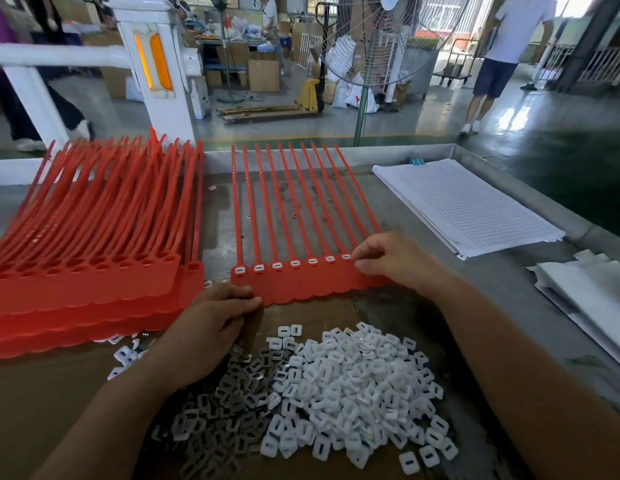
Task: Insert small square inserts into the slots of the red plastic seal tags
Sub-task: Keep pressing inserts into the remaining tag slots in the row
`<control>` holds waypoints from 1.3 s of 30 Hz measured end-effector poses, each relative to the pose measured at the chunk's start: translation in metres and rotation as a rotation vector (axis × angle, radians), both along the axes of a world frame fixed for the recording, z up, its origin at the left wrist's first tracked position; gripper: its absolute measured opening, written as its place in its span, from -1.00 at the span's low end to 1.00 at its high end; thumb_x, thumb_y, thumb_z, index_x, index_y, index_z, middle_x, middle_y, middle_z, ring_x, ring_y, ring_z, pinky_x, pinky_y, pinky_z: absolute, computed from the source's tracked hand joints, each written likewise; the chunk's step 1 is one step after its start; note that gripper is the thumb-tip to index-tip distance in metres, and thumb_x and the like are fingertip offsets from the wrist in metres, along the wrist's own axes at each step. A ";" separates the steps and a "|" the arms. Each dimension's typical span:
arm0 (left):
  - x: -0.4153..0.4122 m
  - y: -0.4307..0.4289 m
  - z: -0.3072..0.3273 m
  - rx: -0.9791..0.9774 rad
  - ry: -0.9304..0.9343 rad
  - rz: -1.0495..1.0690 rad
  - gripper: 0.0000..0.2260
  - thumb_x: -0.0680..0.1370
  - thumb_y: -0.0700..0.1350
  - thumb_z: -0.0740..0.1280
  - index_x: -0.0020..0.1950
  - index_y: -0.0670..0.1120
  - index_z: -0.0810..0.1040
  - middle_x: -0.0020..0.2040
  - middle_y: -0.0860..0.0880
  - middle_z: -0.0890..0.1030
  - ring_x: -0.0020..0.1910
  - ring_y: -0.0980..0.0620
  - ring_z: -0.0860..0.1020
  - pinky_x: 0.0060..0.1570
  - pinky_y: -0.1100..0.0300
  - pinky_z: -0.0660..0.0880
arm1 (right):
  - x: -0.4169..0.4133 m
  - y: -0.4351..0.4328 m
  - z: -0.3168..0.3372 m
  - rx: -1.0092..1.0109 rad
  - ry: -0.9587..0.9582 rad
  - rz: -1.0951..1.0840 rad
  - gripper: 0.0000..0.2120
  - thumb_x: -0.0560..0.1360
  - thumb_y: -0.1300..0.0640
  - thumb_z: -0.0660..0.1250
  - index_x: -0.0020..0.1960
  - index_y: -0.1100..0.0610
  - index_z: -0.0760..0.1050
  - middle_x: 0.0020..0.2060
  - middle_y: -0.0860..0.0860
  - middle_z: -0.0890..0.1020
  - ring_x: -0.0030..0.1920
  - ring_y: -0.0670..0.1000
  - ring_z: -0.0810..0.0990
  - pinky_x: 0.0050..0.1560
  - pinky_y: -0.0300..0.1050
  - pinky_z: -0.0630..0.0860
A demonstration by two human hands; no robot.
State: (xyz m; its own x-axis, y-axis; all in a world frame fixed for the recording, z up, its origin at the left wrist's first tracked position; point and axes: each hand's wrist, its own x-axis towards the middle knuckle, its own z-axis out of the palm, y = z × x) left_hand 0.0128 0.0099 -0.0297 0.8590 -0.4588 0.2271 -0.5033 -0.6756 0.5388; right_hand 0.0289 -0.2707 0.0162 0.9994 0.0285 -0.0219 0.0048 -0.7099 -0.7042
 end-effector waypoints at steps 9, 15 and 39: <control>-0.002 0.000 0.001 0.020 0.009 0.011 -0.66 0.56 -0.26 0.18 0.30 0.02 0.45 0.31 0.15 0.34 0.24 0.29 0.18 0.19 0.48 0.04 | -0.039 0.001 0.002 -0.130 0.182 0.218 -0.89 0.36 0.09 0.46 -0.25 -0.11 0.59 -0.32 -0.23 0.60 -0.29 -0.35 0.51 -0.18 -0.39 0.35; 0.000 -0.002 0.001 0.005 0.002 0.008 -0.66 0.56 -0.26 0.19 0.28 0.02 0.46 0.31 0.14 0.36 0.24 0.26 0.21 0.22 0.43 0.08 | -0.042 0.006 -0.001 -0.235 0.175 0.276 -0.82 0.36 0.12 0.47 -0.28 -0.11 0.51 -0.33 -0.22 0.55 -0.33 -0.37 0.48 -0.33 -0.51 0.35; 0.001 -0.002 0.001 0.003 -0.030 -0.020 -0.66 0.55 -0.29 0.19 0.27 -0.02 0.48 0.30 0.10 0.37 0.21 0.27 0.21 0.04 0.71 0.02 | -0.038 -0.005 -0.003 0.323 0.166 0.055 -0.79 0.41 0.43 0.34 -0.18 0.12 0.52 -0.31 0.03 0.61 -0.37 -0.12 0.60 -0.30 -0.30 0.53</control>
